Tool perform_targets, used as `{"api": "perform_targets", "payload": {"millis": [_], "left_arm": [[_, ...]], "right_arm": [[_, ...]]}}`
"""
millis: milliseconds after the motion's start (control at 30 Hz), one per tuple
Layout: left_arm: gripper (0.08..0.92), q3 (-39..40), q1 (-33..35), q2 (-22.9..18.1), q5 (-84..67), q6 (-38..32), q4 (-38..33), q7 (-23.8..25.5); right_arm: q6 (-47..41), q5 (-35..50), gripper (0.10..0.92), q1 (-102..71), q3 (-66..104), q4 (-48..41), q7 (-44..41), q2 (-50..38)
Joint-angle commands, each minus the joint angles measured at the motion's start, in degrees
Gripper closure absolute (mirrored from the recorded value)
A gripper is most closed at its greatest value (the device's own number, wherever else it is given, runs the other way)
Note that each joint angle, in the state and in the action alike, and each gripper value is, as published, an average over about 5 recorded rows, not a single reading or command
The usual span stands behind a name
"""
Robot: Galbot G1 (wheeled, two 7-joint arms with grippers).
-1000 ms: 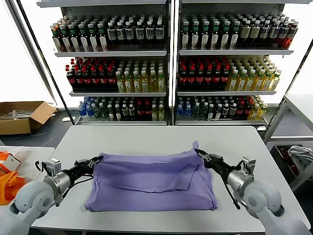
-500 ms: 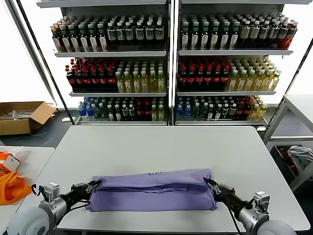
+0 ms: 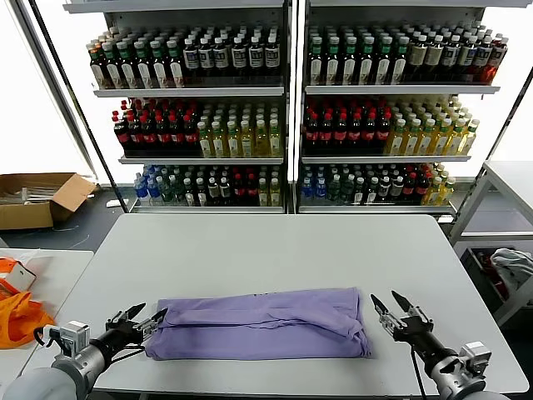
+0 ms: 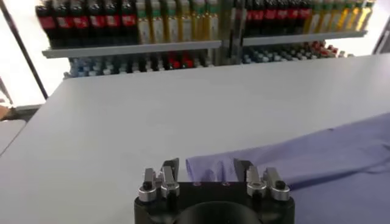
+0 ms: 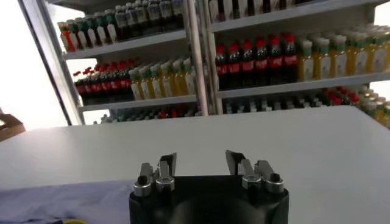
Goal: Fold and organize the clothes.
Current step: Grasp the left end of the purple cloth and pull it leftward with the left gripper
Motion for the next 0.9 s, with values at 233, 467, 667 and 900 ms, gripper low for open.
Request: {"api": "perform_targets", "payload": {"millis": [233, 467, 667, 900], "left_arm": [[0.184, 13.2, -3.9, -13.7, 4.9, -0.6, 0.7, -19.5], [0.220, 15.7, -3.0, -13.7, 5.4, -0.8, 0.6, -20.2], [0.388, 17.0, -2.9, -14.0, 6.4, -1.9, 0.5, -20.0], [0.588, 16.4, -3.2, -14.0, 7.4, -4.3, 1.5, -18.7]], "right_arm": [[8.4, 5.4, 0.205, -1.3, 3.7, -2.7, -4.2, 1.5], [8.0, 8.4, 0.202, -1.7, 4.7, -2.1, -4.2, 1.3], [8.1, 10.5, 0.203, -2.0, 5.1, -1.3, -4.3, 1.4], [8.1, 12.7, 0.203, -2.3, 4.6, -1.3, -4.5, 0.2]]}}
